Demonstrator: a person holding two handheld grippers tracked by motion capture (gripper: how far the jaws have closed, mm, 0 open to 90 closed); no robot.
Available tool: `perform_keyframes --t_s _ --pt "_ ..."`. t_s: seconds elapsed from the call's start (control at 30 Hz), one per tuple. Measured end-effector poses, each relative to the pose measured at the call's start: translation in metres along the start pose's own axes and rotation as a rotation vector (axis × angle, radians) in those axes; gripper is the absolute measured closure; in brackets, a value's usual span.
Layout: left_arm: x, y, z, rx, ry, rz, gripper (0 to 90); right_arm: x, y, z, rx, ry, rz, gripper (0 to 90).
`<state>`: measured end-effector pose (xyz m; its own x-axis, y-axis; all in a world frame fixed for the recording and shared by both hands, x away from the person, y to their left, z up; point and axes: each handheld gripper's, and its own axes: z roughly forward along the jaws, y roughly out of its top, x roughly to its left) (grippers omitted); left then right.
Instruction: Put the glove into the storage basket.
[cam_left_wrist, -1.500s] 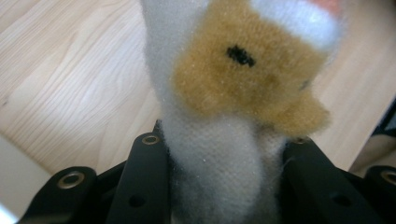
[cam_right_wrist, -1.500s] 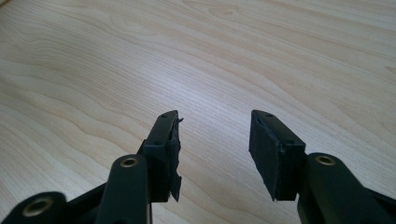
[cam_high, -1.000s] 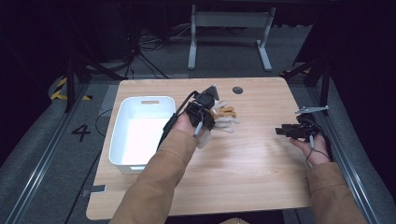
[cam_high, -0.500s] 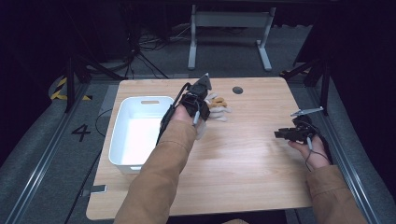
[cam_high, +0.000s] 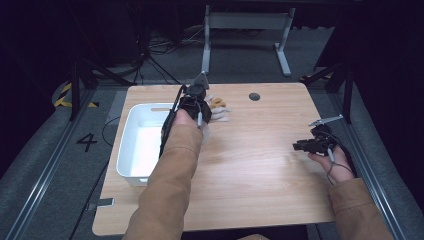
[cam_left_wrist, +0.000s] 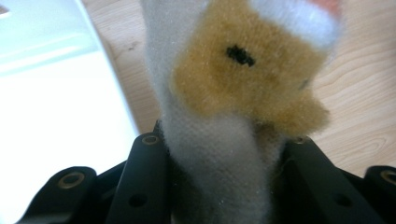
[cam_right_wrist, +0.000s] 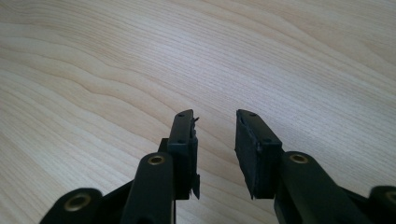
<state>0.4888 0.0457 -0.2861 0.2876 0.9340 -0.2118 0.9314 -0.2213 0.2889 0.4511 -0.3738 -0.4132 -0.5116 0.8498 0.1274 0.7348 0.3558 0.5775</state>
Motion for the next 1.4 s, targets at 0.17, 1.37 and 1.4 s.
perform_keyframes --t_s 0.17,1.37,1.4 --pt "0.016 -0.004 -0.013 -0.016 0.022 -0.07 67.9 -0.004 -0.003 0.0 0.016 -0.005 0.02 67.8" --pt "0.093 -0.051 -0.022 -0.071 0.052 -0.31 67.7 -0.014 -0.003 0.001 0.02 0.014 0.057 65.4" --pt "0.094 -0.051 -0.022 -0.067 0.051 -0.31 67.7 -0.014 -0.003 0.001 0.019 0.016 0.059 65.4"
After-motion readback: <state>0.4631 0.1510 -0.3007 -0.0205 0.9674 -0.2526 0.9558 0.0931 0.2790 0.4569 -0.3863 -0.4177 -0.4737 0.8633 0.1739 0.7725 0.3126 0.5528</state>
